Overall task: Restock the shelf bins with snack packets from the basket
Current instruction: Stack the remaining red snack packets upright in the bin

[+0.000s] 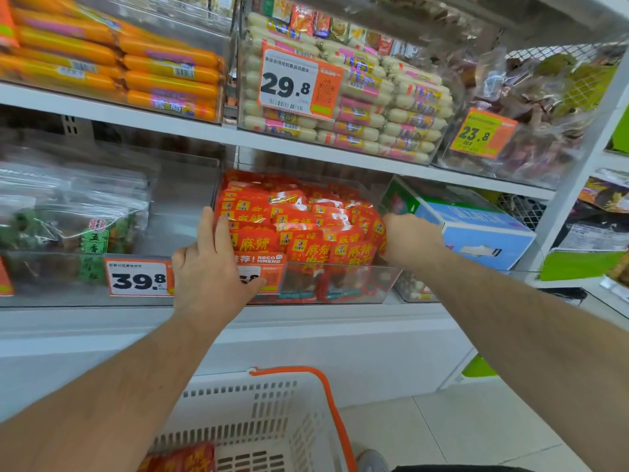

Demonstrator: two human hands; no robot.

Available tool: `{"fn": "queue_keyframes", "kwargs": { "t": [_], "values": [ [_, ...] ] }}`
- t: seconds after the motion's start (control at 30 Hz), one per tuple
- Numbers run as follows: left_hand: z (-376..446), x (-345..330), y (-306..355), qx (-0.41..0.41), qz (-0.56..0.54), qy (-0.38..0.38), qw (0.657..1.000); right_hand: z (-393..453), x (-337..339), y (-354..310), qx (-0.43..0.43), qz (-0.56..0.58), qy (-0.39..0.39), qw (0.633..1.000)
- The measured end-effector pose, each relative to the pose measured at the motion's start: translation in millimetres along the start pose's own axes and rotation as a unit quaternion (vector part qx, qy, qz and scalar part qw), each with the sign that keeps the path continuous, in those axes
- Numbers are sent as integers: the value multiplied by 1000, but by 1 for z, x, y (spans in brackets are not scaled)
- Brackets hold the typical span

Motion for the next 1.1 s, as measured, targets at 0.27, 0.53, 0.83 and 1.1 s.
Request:
{"fn": "queue_keyframes", "kwargs": {
  "t": [0.27,0.53,0.83,1.1],
  "values": [
    [2,-3,-3,-3,-5,20,1000,28,-23,4,41,-84,-7,996],
    [2,-6,-4,2,3,26,1000,47,-15,-17,134,-228,34,964],
    [3,-8,-3,1,2,22,1000,49,-28,-16,157,-237,87,955],
    [4,-9,-3,-1,3,26,1000,44,-25,-4,133,-189,89,969]
  ]
}}
Point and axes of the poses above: each hand's wrist, its own z-axis towards the middle knuckle, its own x-axis out of the back of the hand, y = z × x, the point moved 9 cm from there along z, towards the middle knuckle, and after that the axes turned 10 degrees about x, right-handed, at the moved point
